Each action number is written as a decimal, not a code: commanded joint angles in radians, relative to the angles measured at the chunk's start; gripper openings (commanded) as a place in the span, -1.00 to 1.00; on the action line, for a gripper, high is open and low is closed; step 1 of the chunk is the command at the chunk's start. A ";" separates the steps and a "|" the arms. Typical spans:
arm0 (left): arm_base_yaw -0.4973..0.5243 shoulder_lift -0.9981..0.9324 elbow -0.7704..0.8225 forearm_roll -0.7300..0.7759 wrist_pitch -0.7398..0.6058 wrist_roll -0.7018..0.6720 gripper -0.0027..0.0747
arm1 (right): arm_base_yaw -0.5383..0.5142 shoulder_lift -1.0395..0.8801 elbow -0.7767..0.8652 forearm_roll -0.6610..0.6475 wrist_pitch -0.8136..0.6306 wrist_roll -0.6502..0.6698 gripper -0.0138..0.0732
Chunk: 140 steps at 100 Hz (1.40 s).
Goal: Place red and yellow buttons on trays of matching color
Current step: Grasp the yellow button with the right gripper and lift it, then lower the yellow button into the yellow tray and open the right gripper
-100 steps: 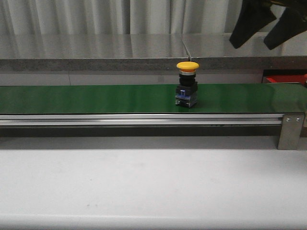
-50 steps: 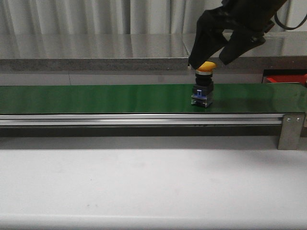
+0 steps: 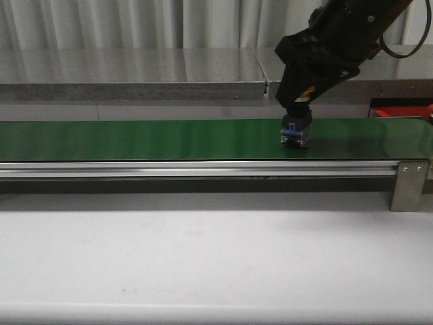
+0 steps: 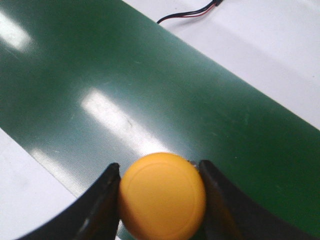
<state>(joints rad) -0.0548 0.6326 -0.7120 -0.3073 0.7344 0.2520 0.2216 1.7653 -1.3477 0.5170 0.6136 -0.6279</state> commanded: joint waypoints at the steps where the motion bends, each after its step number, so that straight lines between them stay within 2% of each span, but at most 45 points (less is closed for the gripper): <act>1: -0.008 -0.003 -0.028 -0.017 -0.062 -0.001 -0.98 | -0.004 -0.097 -0.016 0.025 -0.063 -0.013 -0.55; 31: -0.008 -0.003 -0.028 -0.017 -0.062 -0.001 -0.98 | -0.094 -0.267 0.128 0.032 -0.132 0.008 -0.55; 62: -0.008 -0.003 -0.028 -0.017 -0.062 -0.001 -0.98 | -0.332 -0.369 0.235 0.033 -0.119 0.057 -0.55; 92: -0.008 -0.003 -0.028 -0.017 -0.062 -0.001 -0.98 | -0.544 -0.381 0.323 0.070 -0.190 0.057 -0.55; 140: -0.008 -0.003 -0.028 -0.017 -0.062 -0.001 -0.98 | -0.693 -0.368 0.406 0.159 -0.389 0.057 -0.55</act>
<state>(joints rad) -0.0548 0.6326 -0.7120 -0.3073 0.7344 0.2520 -0.4497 1.4234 -0.9157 0.6331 0.3129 -0.5728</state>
